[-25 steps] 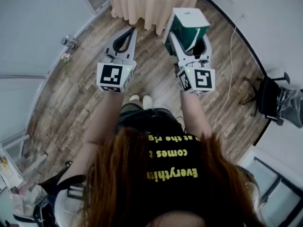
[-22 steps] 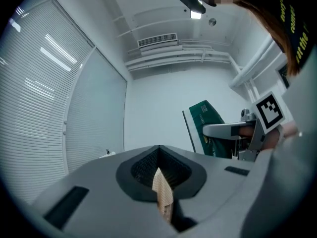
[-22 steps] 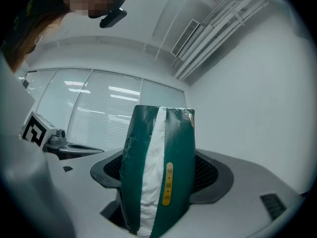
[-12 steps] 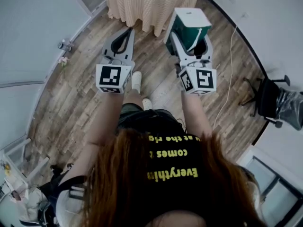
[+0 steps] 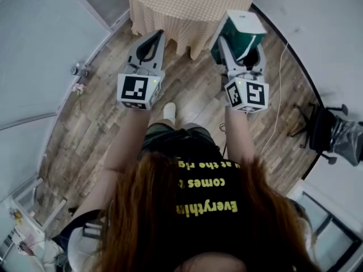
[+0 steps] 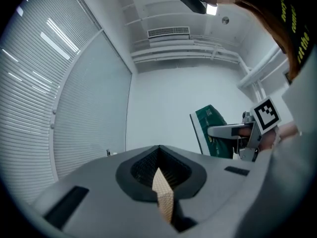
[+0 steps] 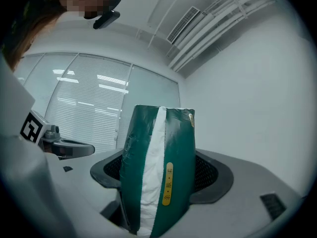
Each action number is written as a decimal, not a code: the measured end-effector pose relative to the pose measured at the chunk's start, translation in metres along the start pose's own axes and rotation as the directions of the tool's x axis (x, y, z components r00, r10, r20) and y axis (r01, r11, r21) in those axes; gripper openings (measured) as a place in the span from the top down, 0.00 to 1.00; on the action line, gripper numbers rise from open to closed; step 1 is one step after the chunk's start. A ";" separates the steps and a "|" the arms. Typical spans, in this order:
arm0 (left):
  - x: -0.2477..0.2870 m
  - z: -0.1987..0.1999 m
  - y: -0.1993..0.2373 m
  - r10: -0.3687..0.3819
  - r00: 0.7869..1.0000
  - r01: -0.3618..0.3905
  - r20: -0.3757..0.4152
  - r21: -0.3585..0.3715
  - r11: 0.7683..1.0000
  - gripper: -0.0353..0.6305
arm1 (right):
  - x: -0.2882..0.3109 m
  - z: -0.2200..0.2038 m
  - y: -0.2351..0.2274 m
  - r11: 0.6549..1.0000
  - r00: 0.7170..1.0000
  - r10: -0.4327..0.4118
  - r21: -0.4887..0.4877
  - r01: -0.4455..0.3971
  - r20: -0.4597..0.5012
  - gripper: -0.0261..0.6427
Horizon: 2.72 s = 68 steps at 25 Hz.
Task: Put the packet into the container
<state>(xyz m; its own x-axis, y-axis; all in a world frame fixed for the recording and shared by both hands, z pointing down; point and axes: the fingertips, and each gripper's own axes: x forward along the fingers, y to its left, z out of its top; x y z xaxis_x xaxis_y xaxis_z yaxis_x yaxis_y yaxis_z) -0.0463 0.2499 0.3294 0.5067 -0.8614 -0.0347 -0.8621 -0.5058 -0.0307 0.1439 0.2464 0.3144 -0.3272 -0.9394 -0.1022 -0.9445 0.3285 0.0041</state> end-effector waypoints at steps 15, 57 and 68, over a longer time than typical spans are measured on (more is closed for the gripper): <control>0.098 -0.012 0.058 -0.009 1.000 0.009 -0.013 -0.010 1.000 0.95 | 0.109 -0.010 -0.039 1.000 1.000 -0.020 0.005 0.020 -0.001 0.42; 0.443 -0.043 0.229 -0.040 0.998 0.041 -0.046 0.027 0.999 0.95 | 0.475 -0.073 -0.146 0.997 0.994 0.072 0.031 -0.069 -0.083 0.42; 0.478 -0.054 0.258 -0.005 0.998 0.004 -0.065 -0.008 1.000 0.95 | 0.516 -0.095 -0.153 0.995 0.982 0.074 0.076 -0.062 -0.175 0.42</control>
<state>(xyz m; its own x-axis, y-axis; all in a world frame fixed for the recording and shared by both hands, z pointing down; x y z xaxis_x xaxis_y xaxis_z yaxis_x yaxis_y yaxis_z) -0.0274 -0.2945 0.3589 0.5091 -0.8602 0.0304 -0.8600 -0.5098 -0.0233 0.1171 -0.2983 0.3556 -0.3965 -0.9150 0.0743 -0.9175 0.3923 -0.0650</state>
